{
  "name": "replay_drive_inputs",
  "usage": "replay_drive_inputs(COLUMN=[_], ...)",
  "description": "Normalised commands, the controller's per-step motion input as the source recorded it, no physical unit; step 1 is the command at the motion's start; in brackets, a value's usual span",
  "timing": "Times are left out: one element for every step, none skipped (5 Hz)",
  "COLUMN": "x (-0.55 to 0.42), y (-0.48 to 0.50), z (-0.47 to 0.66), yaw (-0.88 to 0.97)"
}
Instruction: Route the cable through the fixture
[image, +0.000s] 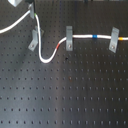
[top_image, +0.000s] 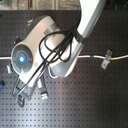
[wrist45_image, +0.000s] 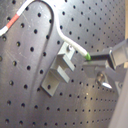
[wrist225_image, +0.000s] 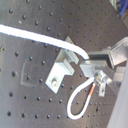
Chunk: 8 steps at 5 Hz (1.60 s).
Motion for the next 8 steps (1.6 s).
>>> replay_drive_inputs(x=[-0.221, -0.303, 0.0, -0.215, -0.252, -0.191, -0.1, -0.157], y=[-0.207, -0.296, 0.0, 0.091, 0.143, 0.185, 0.206, 0.164], z=[0.23, 0.36, 0.0, 0.32, 0.29, 0.19, 0.47, 0.54], yaw=[-0.75, -0.56, -0.02, -0.1, 0.0, 0.0, -0.04, -0.05])
